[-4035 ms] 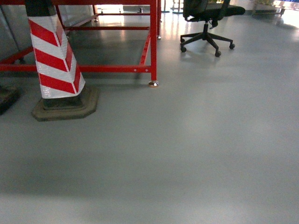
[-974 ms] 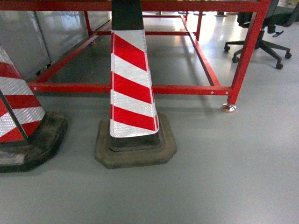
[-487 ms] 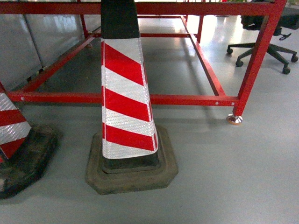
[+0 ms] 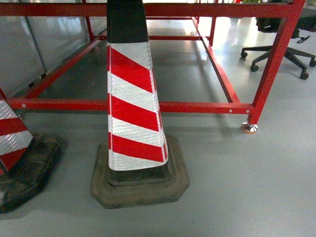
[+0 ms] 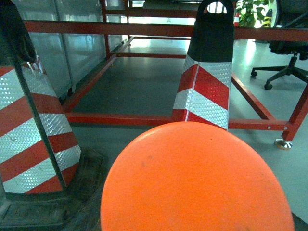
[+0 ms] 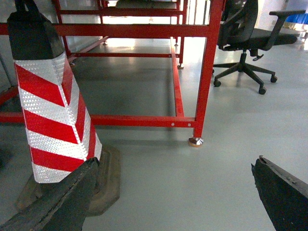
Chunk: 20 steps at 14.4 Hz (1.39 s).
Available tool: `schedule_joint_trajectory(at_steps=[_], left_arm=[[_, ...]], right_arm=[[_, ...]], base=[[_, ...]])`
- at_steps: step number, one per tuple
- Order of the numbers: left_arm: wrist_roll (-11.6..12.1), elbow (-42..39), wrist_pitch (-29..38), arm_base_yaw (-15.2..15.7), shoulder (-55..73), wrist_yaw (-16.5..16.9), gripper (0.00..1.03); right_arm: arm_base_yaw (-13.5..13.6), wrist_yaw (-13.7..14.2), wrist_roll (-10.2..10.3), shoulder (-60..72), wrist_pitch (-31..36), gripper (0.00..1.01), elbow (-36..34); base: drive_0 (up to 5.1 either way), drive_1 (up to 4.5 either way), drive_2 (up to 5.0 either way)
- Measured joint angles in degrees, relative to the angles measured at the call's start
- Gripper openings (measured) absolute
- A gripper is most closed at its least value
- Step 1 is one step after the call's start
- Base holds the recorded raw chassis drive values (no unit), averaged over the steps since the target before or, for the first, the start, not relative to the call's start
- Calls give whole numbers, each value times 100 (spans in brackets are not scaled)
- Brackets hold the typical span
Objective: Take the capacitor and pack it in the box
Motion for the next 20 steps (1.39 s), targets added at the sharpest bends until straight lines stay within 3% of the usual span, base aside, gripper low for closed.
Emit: schedule_joint_trajectory(at_steps=[20], left_arm=[[61, 0, 0, 0, 0, 7, 44]], right_arm=[[0, 0, -2, 0, 11, 98, 0]], base=[[0, 0, 0]])
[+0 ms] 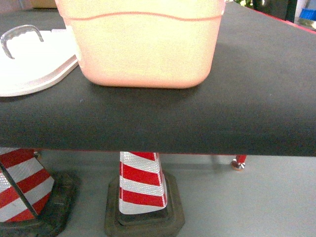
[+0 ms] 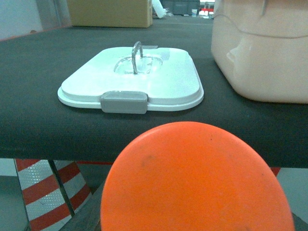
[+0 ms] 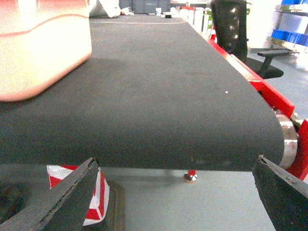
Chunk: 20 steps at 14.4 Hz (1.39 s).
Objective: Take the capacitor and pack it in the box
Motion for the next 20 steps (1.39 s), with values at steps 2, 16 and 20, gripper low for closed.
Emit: schedule_joint_trajectory(at_steps=[2, 16, 20], left_arm=[[2, 0, 2, 0, 0, -7, 44], [22, 96, 1394, -201, 1856, 33, 44], [33, 2039, 5051, -1325, 6190, -798, 44]], right_arm=[[0, 0, 7, 0, -9, 98, 0], [0, 0, 2, 0, -2, 98, 0], [0, 0, 2, 0, -4, 98, 0]], base=[[0, 0, 0], [0, 0, 0], [0, 0, 0]])
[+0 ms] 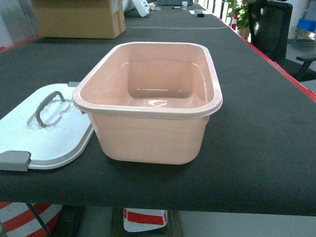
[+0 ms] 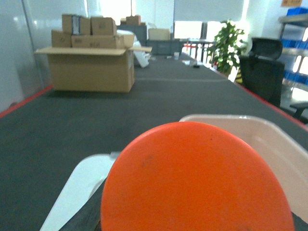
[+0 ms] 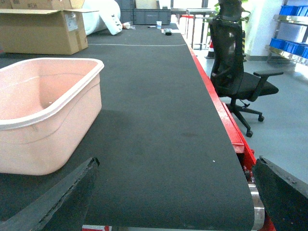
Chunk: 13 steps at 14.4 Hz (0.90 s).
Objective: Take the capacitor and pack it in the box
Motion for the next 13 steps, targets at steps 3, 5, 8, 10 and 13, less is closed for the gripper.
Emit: schedule_joint_trajectory(at_steps=[3, 5, 8, 10, 13], left_arm=[[2, 1939, -245, -651, 2262, -157, 44], [7, 3318, -761, -970, 3705, -227, 44], [-37, 4478, -922, -1189, 4841, -195, 59], [-39, 4476, -903, -1176, 4789, -184, 84], [-122, 4201, -824, -579, 4207, 15, 97]], right_arm=[[0, 0, 0, 0, 2, 98, 0], [0, 0, 0, 0, 0, 98, 0], [0, 0, 0, 0, 2, 98, 0], [0, 0, 0, 0, 2, 98, 0], [0, 0, 0, 0, 2, 98, 0]], base=[[0, 0, 0], [0, 0, 0], [0, 0, 0], [0, 0, 0], [0, 0, 0]])
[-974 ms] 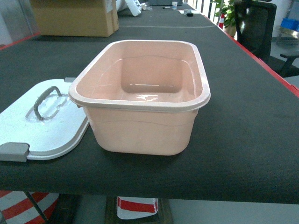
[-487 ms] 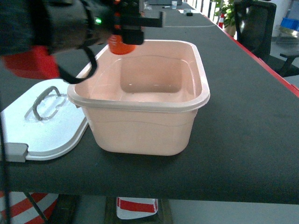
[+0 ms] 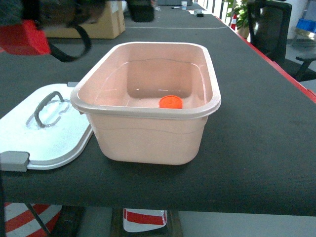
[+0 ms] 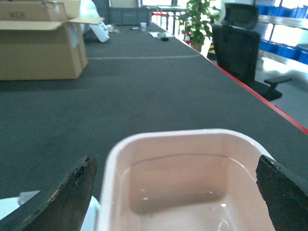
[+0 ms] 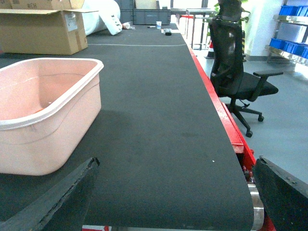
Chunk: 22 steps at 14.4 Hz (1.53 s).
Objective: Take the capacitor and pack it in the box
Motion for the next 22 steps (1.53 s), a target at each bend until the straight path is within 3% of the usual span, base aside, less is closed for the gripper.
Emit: schedule_joint_trajectory(at_steps=[1, 3, 6, 8, 12, 19, 22], left_arm=[[-20, -24, -7, 345, -146, 57, 98], [-17, -33, 20, 577, -184, 114, 98], [146, -219, 98, 1681, 90, 483, 98], [260, -238, 42, 2232, 684, 616, 98], [588, 136, -409, 2446, 1738, 1082, 98], [647, 310, -686, 2581, 2048, 1233, 98], [822, 352, -813, 2583, 2216, 1366, 66]], right_arm=[[0, 0, 0, 0, -2, 98, 0], [0, 0, 0, 0, -2, 98, 0], [0, 0, 0, 0, -2, 98, 0], [0, 0, 0, 0, -2, 98, 0], [0, 0, 0, 0, 0, 98, 0], [0, 0, 0, 0, -2, 98, 0], [0, 0, 0, 0, 0, 98, 0]], base=[[0, 0, 0], [0, 0, 0], [0, 0, 0], [0, 0, 0], [0, 0, 0], [0, 0, 0], [0, 0, 0]])
